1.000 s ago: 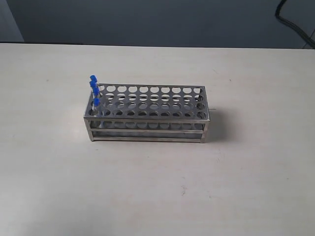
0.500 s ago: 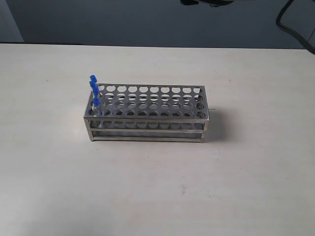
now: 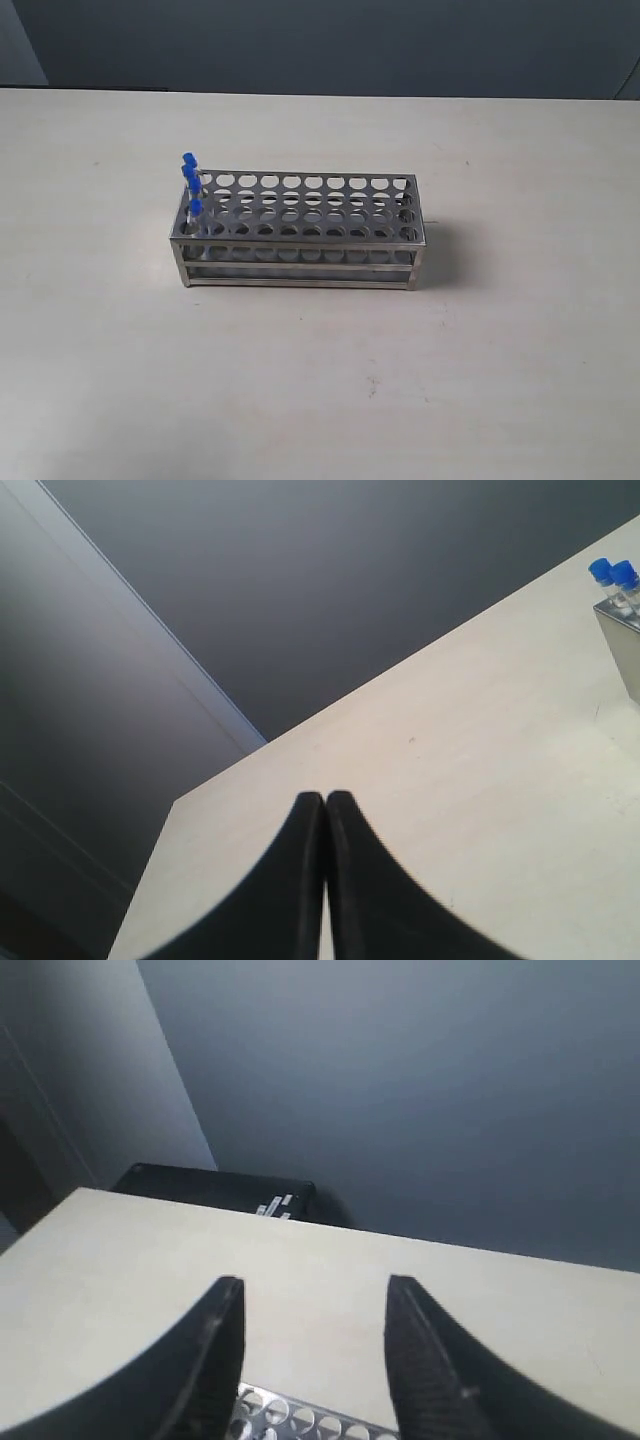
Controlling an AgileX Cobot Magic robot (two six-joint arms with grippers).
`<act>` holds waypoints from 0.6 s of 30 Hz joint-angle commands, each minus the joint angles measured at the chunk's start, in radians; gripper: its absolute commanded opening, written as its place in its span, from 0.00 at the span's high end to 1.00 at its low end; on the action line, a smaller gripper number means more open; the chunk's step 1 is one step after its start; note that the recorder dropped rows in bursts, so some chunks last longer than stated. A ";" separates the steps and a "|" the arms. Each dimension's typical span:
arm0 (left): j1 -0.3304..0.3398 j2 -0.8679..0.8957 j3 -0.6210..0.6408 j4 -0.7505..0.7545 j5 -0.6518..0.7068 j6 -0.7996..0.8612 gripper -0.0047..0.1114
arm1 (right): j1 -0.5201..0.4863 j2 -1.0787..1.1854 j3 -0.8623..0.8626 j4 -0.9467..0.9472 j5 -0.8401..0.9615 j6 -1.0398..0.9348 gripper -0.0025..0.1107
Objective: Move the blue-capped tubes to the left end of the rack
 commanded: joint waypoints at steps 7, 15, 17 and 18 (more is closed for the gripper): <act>0.000 0.003 -0.005 -0.001 -0.004 -0.005 0.95 | -0.029 -0.279 0.020 0.133 0.319 -0.024 0.60; 0.000 0.003 -0.005 -0.001 -0.004 -0.005 0.95 | -0.352 -0.536 0.285 0.192 0.110 -0.058 0.60; 0.000 0.003 -0.005 -0.001 -0.004 -0.005 0.95 | -0.445 -0.588 0.377 0.196 -0.032 -0.058 0.60; 0.000 0.003 -0.005 -0.001 -0.004 -0.005 0.95 | -0.515 -0.625 0.452 0.196 -0.138 -0.058 0.60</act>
